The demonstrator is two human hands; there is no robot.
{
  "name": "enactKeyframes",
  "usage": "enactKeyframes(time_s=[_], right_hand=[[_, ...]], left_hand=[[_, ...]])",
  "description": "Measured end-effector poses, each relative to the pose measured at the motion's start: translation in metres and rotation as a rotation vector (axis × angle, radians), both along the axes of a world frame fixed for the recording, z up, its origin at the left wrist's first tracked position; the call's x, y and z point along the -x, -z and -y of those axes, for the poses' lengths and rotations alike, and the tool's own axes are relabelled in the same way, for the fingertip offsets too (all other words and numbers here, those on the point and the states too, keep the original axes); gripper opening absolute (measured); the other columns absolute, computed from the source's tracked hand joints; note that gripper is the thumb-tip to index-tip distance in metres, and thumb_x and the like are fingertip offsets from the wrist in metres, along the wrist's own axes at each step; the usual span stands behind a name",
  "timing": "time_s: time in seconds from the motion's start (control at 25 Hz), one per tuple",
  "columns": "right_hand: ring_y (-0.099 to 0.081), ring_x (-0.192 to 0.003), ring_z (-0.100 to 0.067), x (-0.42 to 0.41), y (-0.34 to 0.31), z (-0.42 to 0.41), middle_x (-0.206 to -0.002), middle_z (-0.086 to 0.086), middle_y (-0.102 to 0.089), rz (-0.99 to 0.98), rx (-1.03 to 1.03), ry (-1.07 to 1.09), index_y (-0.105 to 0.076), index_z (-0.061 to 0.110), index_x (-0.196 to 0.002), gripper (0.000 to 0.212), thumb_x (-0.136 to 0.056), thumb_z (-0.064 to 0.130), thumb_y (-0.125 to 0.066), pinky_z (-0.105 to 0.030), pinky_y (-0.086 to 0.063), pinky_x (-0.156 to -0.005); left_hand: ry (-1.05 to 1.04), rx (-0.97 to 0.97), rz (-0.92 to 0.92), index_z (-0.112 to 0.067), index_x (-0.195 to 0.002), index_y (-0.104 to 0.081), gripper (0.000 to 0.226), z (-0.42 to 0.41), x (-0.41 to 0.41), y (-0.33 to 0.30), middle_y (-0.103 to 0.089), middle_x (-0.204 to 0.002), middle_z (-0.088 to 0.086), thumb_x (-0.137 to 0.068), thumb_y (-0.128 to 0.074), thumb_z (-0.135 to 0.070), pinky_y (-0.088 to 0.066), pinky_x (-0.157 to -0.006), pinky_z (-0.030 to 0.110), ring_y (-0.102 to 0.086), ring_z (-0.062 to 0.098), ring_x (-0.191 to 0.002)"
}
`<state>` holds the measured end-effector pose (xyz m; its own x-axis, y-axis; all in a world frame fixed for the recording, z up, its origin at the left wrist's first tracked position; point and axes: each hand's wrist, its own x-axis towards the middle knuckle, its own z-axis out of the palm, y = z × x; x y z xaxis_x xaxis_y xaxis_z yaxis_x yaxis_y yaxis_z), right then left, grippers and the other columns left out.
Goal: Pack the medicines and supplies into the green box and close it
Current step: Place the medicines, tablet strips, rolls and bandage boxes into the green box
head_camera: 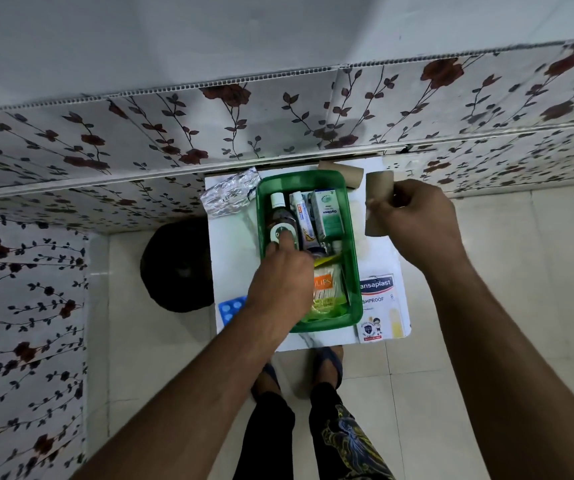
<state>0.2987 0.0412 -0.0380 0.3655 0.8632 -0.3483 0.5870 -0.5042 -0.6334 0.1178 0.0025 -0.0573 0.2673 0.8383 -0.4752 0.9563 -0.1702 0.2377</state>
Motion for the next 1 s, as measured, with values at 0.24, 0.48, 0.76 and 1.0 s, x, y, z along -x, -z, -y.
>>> enactKeyframes(time_s=[0.24,0.48,0.76,1.0], right_hand=[[-0.064,-0.074,-0.019,0.048,-0.003,-0.015,-0.075,0.002,-0.068,0.018,-0.010,-0.131,-0.068,0.020,-0.083,0.014,-0.086,0.032,-0.062,-0.028,-0.051,-0.067],[-0.046,-0.061,-0.029,0.092,0.020,-0.028,-0.066,-0.004,-0.048,0.369,0.022,-0.471,-0.062,0.014,-0.083,0.014,-0.087,0.026,-0.054,-0.029,-0.039,-0.056],[-0.053,-0.067,-0.029,0.104,0.033,-0.028,-0.086,-0.013,-0.063,0.455,0.013,-0.509,-0.065,0.017,-0.090,0.011,-0.087,0.026,-0.060,-0.031,-0.037,-0.058],[-0.069,-0.084,-0.027,0.030,0.012,-0.006,-0.088,-0.005,-0.076,0.228,-0.092,0.026,-0.073,0.016,-0.099,0.018,-0.087,0.026,-0.063,-0.026,-0.042,-0.068]], left_hand=[[0.189,-0.128,-0.028,-0.017,-0.107,-0.066,0.025,-0.005,0.013,-0.015,-0.061,-0.107,0.006,-0.082,-0.061,-0.017,-0.032,-0.085,0.040,-0.049,0.028,-0.107],[-0.400,-0.260,0.379,-0.019,-0.104,-0.070,0.019,-0.018,0.082,-0.021,-0.066,-0.101,0.001,-0.087,-0.062,-0.017,-0.041,-0.079,0.026,-0.061,0.019,-0.095],[-0.479,-0.173,0.459,-0.021,-0.099,-0.071,0.016,-0.020,0.104,0.019,-0.065,-0.098,-0.005,-0.087,-0.064,-0.015,-0.040,-0.072,0.017,-0.060,0.006,-0.087],[-0.576,-0.075,0.424,-0.020,-0.099,-0.071,0.020,0.012,0.129,0.034,-0.066,-0.098,0.000,-0.082,-0.070,-0.009,-0.044,-0.073,0.012,-0.061,0.001,-0.079]])
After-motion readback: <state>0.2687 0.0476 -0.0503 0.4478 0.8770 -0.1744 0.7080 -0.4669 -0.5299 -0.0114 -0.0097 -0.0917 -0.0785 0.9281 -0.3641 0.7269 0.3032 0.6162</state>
